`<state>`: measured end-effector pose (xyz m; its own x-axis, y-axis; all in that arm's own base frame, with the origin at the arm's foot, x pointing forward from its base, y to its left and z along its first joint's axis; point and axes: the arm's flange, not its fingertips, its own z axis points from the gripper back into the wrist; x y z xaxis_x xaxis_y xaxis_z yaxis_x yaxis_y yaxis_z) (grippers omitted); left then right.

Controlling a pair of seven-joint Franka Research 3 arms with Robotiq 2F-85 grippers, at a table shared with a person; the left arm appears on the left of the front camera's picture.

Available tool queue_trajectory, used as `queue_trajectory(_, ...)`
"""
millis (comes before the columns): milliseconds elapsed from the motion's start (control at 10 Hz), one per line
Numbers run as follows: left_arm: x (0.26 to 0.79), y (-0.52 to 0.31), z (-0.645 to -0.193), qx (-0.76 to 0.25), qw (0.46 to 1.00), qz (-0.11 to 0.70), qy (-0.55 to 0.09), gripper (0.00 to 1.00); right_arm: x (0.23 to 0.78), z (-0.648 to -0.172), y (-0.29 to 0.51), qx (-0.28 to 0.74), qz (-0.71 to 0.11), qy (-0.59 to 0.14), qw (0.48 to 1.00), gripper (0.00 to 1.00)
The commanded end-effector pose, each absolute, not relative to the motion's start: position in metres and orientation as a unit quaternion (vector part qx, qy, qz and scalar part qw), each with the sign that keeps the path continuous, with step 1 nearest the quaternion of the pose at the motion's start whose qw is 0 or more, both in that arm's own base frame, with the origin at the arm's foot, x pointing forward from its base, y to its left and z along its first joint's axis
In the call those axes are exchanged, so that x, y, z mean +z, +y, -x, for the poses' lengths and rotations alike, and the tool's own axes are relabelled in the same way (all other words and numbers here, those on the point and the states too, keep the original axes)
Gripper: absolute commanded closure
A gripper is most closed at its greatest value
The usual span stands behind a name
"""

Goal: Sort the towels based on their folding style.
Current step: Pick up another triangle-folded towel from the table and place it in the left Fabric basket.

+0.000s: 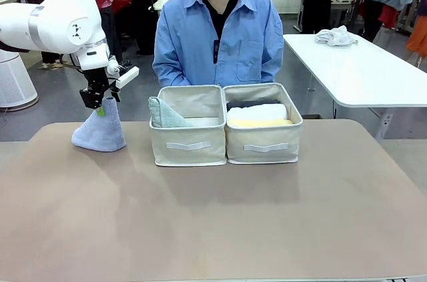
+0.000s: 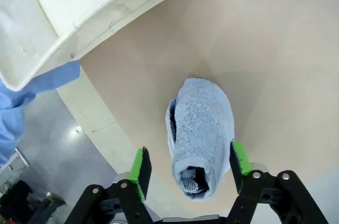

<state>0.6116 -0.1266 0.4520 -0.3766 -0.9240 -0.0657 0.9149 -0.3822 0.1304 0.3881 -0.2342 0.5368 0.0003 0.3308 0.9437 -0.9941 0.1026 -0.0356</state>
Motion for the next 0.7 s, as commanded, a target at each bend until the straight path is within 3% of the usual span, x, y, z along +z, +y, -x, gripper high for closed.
queue_trajectory(0,0.4555,-0.1289,-0.615,-0.825,0.559,-0.078,-0.028,0.79,0.5359,-0.3846,-0.2332,0.557,-0.38,-0.442,0.592,0.0)
queue_trajectory(100,0.4552,-0.1286,-0.6148,-0.824,0.561,-0.078,-0.027,0.76,0.5359,-0.3846,-0.2332,0.557,-0.38,-0.442,0.592,0.0)
queue_trajectory(200,0.4551,-0.1288,-0.6143,-0.825,0.559,-0.077,-0.027,1.0,0.5359,-0.3846,-0.2332,0.557,-0.38,-0.442,0.592,0.0)
queue_trajectory(600,0.46,-0.1221,-0.6105,-0.82,0.567,-0.075,-0.027,1.0,0.5359,-0.3846,-0.2332,0.557,-0.38,-0.442,0.592,0.0)
